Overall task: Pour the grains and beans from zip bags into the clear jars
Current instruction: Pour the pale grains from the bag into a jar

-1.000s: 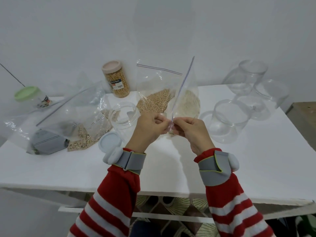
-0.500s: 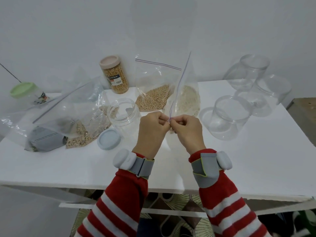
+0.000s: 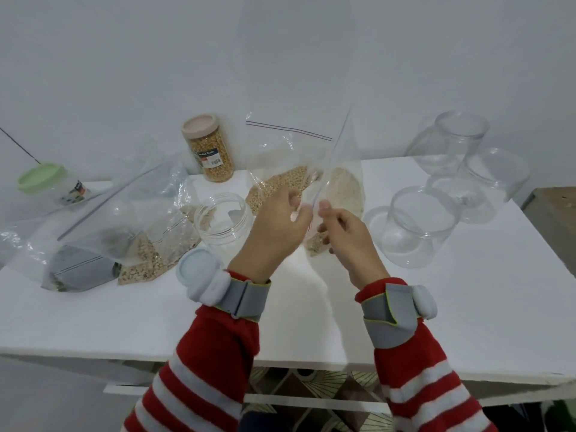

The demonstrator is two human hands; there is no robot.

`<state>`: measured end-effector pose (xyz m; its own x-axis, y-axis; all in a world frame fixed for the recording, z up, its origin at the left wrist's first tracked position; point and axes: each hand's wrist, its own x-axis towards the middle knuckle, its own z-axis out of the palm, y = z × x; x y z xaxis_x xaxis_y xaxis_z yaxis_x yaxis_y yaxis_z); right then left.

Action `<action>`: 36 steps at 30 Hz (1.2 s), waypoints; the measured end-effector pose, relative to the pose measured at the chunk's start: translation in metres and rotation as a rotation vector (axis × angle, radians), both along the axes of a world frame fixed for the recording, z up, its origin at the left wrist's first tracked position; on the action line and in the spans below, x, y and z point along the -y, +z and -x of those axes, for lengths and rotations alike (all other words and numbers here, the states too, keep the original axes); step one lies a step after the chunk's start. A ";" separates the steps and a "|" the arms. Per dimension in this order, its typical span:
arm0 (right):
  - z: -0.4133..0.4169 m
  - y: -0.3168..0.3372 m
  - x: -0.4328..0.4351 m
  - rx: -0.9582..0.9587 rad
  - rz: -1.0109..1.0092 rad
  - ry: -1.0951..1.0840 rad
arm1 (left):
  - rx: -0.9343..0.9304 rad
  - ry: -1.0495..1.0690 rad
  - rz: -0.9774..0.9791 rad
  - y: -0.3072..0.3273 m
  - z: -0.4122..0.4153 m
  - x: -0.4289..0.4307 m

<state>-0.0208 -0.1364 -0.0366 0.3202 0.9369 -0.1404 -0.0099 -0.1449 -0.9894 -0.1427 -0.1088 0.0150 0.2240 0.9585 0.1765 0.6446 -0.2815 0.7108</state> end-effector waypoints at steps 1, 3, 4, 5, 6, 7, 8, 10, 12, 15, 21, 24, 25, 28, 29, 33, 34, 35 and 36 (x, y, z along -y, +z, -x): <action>-0.004 -0.001 -0.003 -0.054 0.023 -0.046 | -0.019 0.002 0.020 0.012 -0.005 -0.006; -0.009 -0.007 -0.009 -0.156 0.057 -0.162 | -0.052 -0.012 0.082 0.033 -0.021 -0.024; -0.010 -0.011 -0.011 -0.171 0.082 -0.193 | -0.104 -0.033 0.103 0.041 -0.032 -0.035; -0.010 -0.014 -0.013 -0.170 0.110 -0.199 | -0.183 -0.053 0.111 0.045 -0.044 -0.048; -0.010 -0.018 -0.014 -0.174 0.134 -0.193 | -0.273 -0.069 0.110 0.048 -0.057 -0.060; -0.010 -0.023 -0.015 -0.182 0.150 -0.187 | -0.356 -0.079 0.100 0.049 -0.069 -0.071; -0.011 -0.026 -0.016 -0.189 0.165 -0.183 | -0.429 -0.085 0.078 0.048 -0.079 -0.082; -0.016 -0.033 -0.016 -0.187 0.191 -0.182 | -0.527 -0.059 0.017 0.045 -0.097 -0.102; -0.023 -0.041 -0.017 -0.181 0.234 -0.172 | -0.545 0.021 0.023 0.047 -0.105 -0.117; -0.036 -0.047 -0.022 -0.188 0.274 -0.189 | -0.448 0.044 0.070 0.061 -0.099 -0.130; -0.033 -0.045 -0.046 -0.202 0.266 -0.203 | -0.017 -0.050 0.111 0.102 -0.065 -0.131; -0.026 -0.027 -0.058 -0.367 0.173 -0.157 | 0.126 -0.130 0.043 0.150 -0.058 -0.117; -0.024 -0.017 -0.060 -0.497 0.112 -0.111 | 0.192 -0.160 0.026 0.168 -0.054 -0.111; -0.023 0.017 -0.074 -0.958 -0.138 0.130 | 0.327 -0.236 -0.052 0.215 -0.038 -0.093; -0.022 0.033 -0.078 -1.056 -0.213 0.198 | 0.351 -0.252 -0.075 0.225 -0.031 -0.088; -0.015 0.087 -0.094 -0.985 -0.353 0.214 | 0.371 -0.225 -0.131 0.238 0.002 -0.084; -0.015 0.096 -0.097 -0.944 -0.355 0.215 | 0.376 -0.212 -0.131 0.237 0.011 -0.086; -0.016 0.103 -0.099 -0.912 -0.358 0.221 | 0.382 -0.196 -0.123 0.234 0.021 -0.088; -0.017 0.108 -0.102 -0.877 -0.365 0.220 | 0.396 -0.179 -0.111 0.230 0.032 -0.091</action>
